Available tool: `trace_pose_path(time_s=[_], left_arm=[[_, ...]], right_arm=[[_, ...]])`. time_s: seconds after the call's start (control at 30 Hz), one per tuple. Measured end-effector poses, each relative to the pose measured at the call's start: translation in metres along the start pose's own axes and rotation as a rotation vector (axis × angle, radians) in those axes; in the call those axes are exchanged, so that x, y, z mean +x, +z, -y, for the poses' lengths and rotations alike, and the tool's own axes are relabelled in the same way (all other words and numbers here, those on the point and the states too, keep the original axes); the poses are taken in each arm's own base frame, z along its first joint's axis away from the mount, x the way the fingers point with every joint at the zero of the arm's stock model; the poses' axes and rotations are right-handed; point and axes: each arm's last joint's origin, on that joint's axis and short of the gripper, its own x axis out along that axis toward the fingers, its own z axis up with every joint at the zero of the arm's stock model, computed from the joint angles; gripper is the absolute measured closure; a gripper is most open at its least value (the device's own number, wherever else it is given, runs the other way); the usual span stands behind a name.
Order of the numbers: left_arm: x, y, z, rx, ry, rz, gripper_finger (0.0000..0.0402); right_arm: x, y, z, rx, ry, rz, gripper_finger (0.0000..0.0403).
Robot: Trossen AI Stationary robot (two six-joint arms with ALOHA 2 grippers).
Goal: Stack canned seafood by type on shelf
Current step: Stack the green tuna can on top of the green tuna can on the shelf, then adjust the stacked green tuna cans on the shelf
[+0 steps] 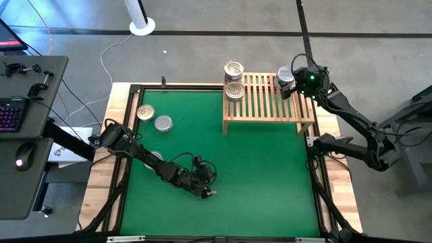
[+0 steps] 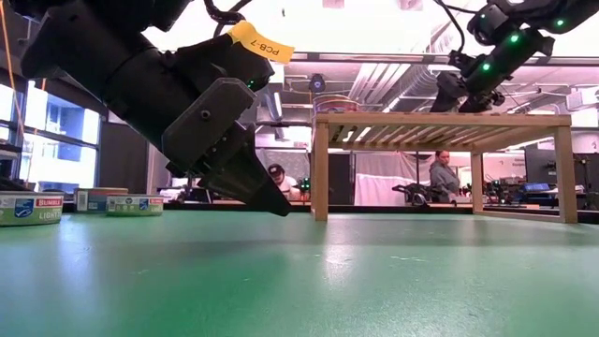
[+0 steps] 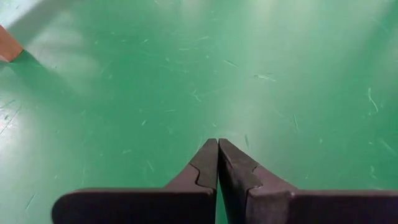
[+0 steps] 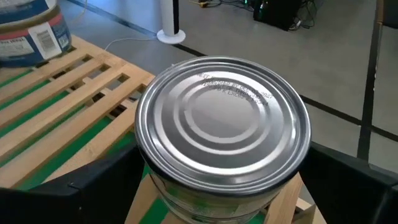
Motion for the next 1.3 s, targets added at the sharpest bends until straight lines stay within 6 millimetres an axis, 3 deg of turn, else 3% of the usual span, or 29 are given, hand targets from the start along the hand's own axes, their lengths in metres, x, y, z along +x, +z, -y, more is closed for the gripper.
trace_pose_path(time_s=[0.37, 0.87, 1.3], left_arm=[[-0.001, 0.012, 0.007, 0.004, -0.054, 0.008, 0.0402], [0.000, 0.017, 0.008, 0.012, -0.058, 0.016, 0.0401], [0.000, 0.017, 0.008, 0.011, -0.066, 0.012, 0.0402]], right_arm=[[-0.001, -0.001, 0.000, 0.009, 0.001, -0.029, 0.0003], [-0.015, 0.013, 0.002, 0.003, 0.010, -0.106, 0.0003], [-0.040, 0.037, 0.003, 0.033, 0.034, -0.176, 0.0004]])
